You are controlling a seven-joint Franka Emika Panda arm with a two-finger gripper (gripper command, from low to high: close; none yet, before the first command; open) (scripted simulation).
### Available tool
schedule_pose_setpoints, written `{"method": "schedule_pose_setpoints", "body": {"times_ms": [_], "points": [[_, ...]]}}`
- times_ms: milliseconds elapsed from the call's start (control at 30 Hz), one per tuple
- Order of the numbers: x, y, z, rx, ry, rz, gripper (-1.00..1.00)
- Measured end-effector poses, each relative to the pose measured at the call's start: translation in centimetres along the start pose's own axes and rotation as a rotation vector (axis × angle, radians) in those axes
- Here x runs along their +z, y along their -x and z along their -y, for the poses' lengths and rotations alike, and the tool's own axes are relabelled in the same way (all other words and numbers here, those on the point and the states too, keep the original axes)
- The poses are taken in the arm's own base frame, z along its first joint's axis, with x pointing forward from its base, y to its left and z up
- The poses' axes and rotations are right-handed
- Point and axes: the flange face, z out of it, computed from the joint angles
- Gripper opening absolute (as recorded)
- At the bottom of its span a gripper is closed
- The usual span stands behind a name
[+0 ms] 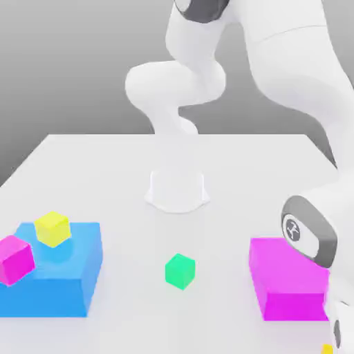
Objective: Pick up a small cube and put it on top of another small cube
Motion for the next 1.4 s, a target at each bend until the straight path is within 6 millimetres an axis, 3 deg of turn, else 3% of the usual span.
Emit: {"method": "schedule_pose_setpoints", "body": {"times_ms": [100,200,400,567,667,900,1333,1367,1400], "points": [[-4.2,0.2,-0.2,0.005,0.003,0.0,-1.0],[-6.7,2.8,-3.3,0.062,0.045,0.0,-1.0],[-9.9,9.9,-9.1,0.201,0.106,0.0,-1.0],[-11.1,16.8,-12.5,0.326,0.114,0.003,-1.0],[-11.1,20.9,-13.3,0.389,0.1,0.004,-1.0],[-9.9,29.5,-11.2,0.486,0.016,0.001,-1.0],[-3.4,30.4,-10.7,0.496,-0.004,-0.002,-1.0],[-3.0,30.5,-10.6,0.496,-0.002,-0.001,1.0],[-3.0,30.5,-10.7,0.497,-0.002,-0.001,1.0]]}}
